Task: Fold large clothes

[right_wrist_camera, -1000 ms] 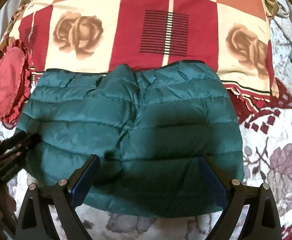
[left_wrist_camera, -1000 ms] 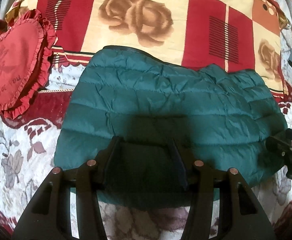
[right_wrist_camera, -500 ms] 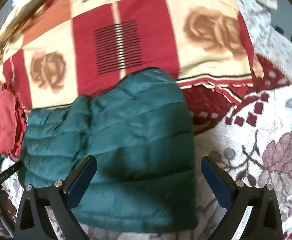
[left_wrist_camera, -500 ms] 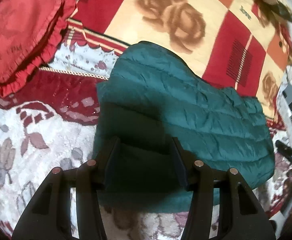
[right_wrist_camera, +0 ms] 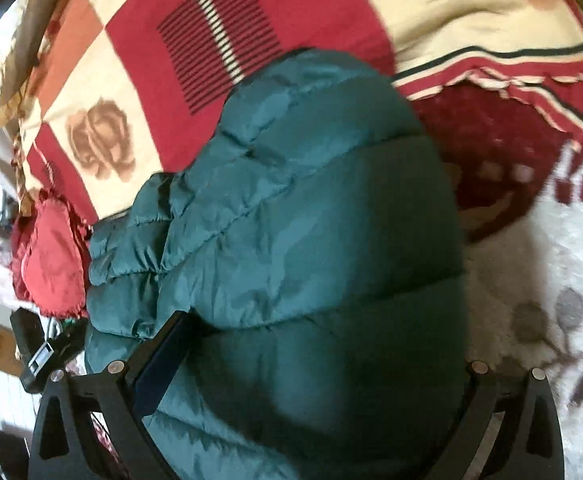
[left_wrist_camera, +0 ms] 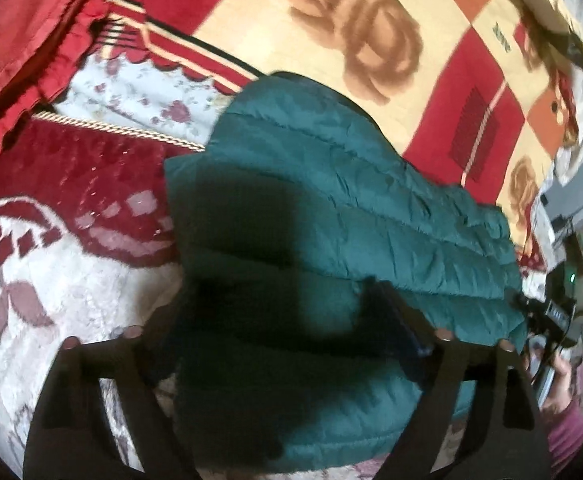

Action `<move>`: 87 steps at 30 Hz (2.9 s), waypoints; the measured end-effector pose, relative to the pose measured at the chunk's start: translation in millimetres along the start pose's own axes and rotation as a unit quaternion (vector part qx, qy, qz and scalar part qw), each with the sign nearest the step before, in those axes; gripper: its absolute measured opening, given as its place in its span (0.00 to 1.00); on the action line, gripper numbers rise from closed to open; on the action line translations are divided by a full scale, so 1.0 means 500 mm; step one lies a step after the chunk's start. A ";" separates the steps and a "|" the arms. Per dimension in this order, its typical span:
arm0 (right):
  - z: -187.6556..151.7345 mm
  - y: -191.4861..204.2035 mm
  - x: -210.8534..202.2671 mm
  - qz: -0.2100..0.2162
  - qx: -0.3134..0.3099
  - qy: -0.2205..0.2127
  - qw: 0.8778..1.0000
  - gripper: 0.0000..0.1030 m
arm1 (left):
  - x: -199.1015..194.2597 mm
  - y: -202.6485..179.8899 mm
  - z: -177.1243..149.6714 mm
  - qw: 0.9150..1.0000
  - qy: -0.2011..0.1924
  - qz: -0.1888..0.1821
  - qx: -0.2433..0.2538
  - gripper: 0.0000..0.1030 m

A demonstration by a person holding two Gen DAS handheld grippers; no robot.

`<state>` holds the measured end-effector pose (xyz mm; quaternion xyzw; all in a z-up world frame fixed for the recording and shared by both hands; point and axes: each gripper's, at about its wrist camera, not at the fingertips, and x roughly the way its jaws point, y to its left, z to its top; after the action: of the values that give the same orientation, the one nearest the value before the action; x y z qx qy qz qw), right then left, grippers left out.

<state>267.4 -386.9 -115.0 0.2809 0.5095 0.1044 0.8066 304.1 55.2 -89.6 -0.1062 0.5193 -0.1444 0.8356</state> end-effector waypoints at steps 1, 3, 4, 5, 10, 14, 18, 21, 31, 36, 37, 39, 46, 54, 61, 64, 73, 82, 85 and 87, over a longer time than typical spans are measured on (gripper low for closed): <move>0.003 0.004 0.006 -0.003 -0.003 0.004 1.000 1.00 | 0.005 -0.002 0.002 1.000 0.002 0.004 0.005 0.89; 0.007 0.005 0.010 -0.003 0.001 0.008 1.000 1.00 | 0.005 -0.002 0.008 1.000 0.006 0.008 0.012 0.89; 0.007 0.005 0.010 -0.002 0.004 0.010 1.000 1.00 | 0.000 0.001 0.011 1.000 0.002 0.008 0.010 0.89; 0.007 0.005 0.011 -0.002 0.004 0.010 1.000 1.00 | -0.009 0.010 0.016 1.000 -0.007 0.018 0.003 0.89; 0.009 0.005 0.018 -0.003 0.001 0.009 1.000 1.00 | -0.017 0.065 0.027 0.999 0.005 0.023 -0.031 0.89; 0.007 -0.004 0.015 -0.001 0.001 0.010 1.000 1.00 | 0.003 0.055 0.021 1.000 0.023 0.007 -0.017 0.89; 0.008 -0.006 0.015 -0.001 0.000 0.012 1.000 1.00 | 0.048 0.023 0.013 0.998 0.055 -0.004 -0.004 1.00; 0.010 -0.004 0.018 -0.004 -0.002 0.015 1.000 1.00 | 0.061 0.008 0.013 0.998 0.062 0.003 0.002 1.00; -0.001 0.041 0.005 -0.025 -0.050 0.003 0.998 0.85 | 0.046 -0.058 -0.006 0.997 0.039 0.052 0.052 0.77; -0.005 0.075 -0.046 -0.025 -0.059 -0.024 0.998 0.51 | -0.017 -0.066 -0.001 0.998 0.011 0.034 0.048 0.43; -0.007 0.086 -0.060 -0.023 -0.060 -0.031 0.997 0.49 | -0.029 -0.071 0.000 0.998 0.007 0.029 0.047 0.41; -0.012 0.110 -0.084 -0.015 -0.066 -0.042 0.997 0.43 | -0.062 -0.081 -0.004 0.999 0.000 0.019 0.051 0.36; -0.061 0.174 -0.169 0.029 -0.081 -0.041 0.995 0.40 | -0.180 -0.086 -0.044 0.998 -0.010 -0.003 0.061 0.34; -0.174 0.157 -0.205 0.080 -0.063 -0.008 0.995 0.40 | -0.305 -0.064 -0.140 0.997 0.000 -0.018 0.072 0.28; -0.196 0.110 -0.168 0.001 -0.044 -0.006 0.999 0.52 | -0.261 -0.022 -0.181 0.999 0.010 0.011 0.041 0.28; -0.192 0.112 -0.159 -0.085 -0.065 -0.017 0.994 0.77 | -0.247 -0.005 -0.174 1.000 0.009 0.011 0.018 0.37; -0.198 0.203 -0.284 -0.145 -0.134 -0.096 0.976 0.82 | -0.282 -0.016 -0.151 0.997 -0.033 0.066 0.025 0.49; -0.246 0.354 -0.142 -0.128 -0.251 -0.063 0.958 0.82 | -0.249 -0.079 -0.145 0.989 -0.079 0.117 0.053 0.49; -0.237 0.354 -0.075 -0.149 -0.253 -0.059 0.954 0.82 | -0.196 -0.100 -0.140 0.983 -0.076 0.150 0.071 0.49; -0.223 0.341 -0.047 -0.158 -0.242 -0.062 0.955 0.82 | -0.157 -0.105 -0.131 0.981 -0.071 0.165 0.079 0.49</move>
<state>178.6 -219.0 -37.6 -0.0009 0.4554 0.0783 0.8868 205.5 31.8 -35.5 0.0375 0.4563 -0.0372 0.8883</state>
